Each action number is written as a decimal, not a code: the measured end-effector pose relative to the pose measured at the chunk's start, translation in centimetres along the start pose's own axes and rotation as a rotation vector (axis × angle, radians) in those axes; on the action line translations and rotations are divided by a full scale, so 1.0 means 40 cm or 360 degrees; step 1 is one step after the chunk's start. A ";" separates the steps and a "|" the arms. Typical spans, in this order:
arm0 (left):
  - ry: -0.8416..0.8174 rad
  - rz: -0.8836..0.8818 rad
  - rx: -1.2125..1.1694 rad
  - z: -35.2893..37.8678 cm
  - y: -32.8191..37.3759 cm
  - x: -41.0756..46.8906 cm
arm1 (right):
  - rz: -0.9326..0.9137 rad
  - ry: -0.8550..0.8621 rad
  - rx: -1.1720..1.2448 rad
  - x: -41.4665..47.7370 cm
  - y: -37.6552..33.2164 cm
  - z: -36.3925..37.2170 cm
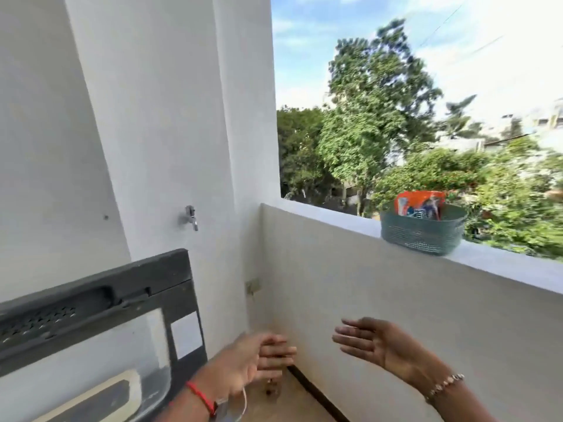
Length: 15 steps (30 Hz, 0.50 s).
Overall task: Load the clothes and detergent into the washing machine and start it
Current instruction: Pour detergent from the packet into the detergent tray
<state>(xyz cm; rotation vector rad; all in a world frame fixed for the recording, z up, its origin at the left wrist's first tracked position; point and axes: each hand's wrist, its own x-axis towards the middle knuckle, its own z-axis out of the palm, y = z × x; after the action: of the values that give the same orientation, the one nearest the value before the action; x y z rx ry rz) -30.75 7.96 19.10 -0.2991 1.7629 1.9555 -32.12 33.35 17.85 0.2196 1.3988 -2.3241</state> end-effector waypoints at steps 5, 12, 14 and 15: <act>-0.0090 0.0259 0.0138 0.214 0.166 0.169 | -0.0406 0.0195 -0.0080 -0.012 -0.263 -0.167; -0.0079 0.0721 0.0077 0.545 0.415 0.445 | -0.0922 0.0334 -0.0303 0.053 -0.651 -0.383; -0.0068 0.0799 0.0098 0.629 0.484 0.516 | -0.1021 0.0410 -0.0380 0.088 -0.735 -0.435; -0.0061 0.0829 0.0122 0.665 0.513 0.548 | -0.1054 0.0464 -0.0428 0.111 -0.771 -0.460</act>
<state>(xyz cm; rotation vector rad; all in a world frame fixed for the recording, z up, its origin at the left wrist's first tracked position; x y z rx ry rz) -55.41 37.50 30.46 0.2507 2.0308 2.2040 -50.74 60.78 32.35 0.0073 2.1755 -2.6363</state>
